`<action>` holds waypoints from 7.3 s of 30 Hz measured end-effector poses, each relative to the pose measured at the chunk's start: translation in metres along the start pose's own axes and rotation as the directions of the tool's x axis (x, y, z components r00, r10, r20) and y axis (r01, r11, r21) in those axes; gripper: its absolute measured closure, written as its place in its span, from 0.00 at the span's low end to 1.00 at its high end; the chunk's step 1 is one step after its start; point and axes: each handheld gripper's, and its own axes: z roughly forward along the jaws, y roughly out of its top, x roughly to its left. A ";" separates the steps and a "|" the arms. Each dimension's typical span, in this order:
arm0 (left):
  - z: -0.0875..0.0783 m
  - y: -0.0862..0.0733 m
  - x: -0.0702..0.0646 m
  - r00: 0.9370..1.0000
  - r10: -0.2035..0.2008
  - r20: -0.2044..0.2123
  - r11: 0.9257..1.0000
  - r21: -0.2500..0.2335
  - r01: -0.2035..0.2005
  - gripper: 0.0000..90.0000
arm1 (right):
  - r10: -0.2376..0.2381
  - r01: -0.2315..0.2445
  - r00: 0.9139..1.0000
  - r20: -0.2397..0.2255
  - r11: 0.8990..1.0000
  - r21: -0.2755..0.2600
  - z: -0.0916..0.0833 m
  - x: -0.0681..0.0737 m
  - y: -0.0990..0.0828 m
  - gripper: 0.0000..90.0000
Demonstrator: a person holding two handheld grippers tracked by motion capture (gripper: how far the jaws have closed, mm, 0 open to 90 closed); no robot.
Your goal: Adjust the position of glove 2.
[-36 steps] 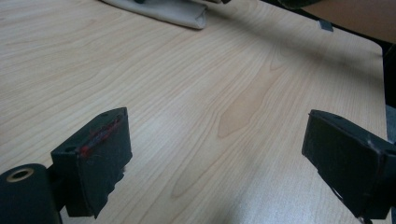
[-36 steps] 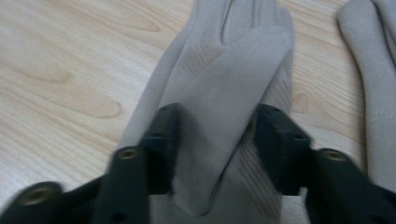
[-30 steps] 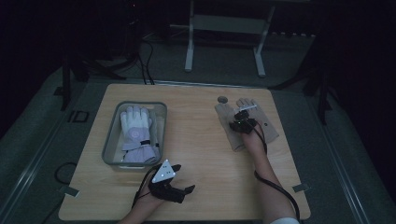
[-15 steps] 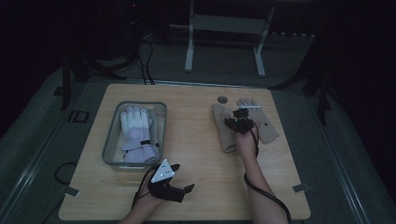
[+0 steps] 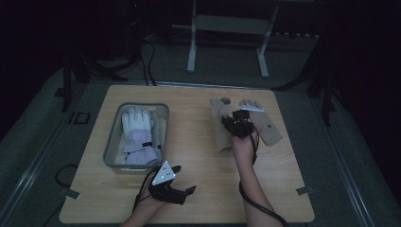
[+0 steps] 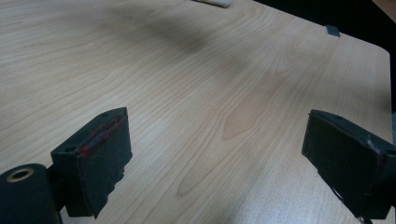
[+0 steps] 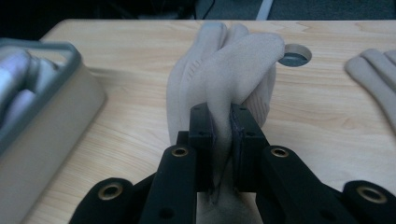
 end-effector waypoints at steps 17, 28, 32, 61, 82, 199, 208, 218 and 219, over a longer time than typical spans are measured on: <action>0.002 -0.003 0.000 1.000 0.013 -0.010 1.000 0.008 -0.013 0.10 | 0.099 -0.101 0.994 0.042 0.993 0.053 0.032 0.004 -0.050 0.89; 0.004 -0.005 0.000 1.000 0.004 -0.005 1.000 0.020 -0.004 0.09 | 0.126 -0.134 0.990 0.067 0.984 0.119 0.052 -0.001 -0.075 0.87; 0.003 -0.005 0.000 1.000 0.007 -0.006 1.000 0.019 -0.006 0.09 | 0.122 -0.127 0.991 0.044 0.984 0.127 0.053 -0.002 -0.078 0.78; 0.004 -0.006 0.005 1.000 -0.007 -0.005 1.000 0.020 0.008 0.09 | -0.148 0.151 0.987 -0.056 0.988 0.040 -0.024 -0.086 -0.029 0.21; 0.005 -0.007 0.005 1.000 -0.011 -0.006 1.000 0.027 0.011 0.09 | -0.196 0.195 0.980 0.029 0.980 0.025 -0.033 -0.149 0.001 0.32; 0.006 -0.006 -0.002 0.999 -0.007 0.040 1.000 0.027 0.006 0.10 | 0.093 -0.108 0.981 0.171 0.991 0.081 -0.056 -0.142 -0.097 0.50; 0.006 -0.006 -0.002 0.999 -0.007 0.042 1.000 0.028 0.006 0.10 | -0.188 0.172 0.979 0.075 0.969 0.177 -0.052 -0.149 -0.076 0.58; 0.007 -0.007 -0.001 0.999 -0.007 0.040 0.999 0.034 0.006 0.10 | -0.208 0.194 0.978 0.021 0.941 0.276 -0.029 -0.171 -0.083 0.56; 0.007 -0.008 -0.001 0.999 -0.009 0.040 0.999 0.034 0.007 0.10 | -0.208 0.194 0.978 0.021 0.941 0.276 -0.029 -0.171 -0.083 0.56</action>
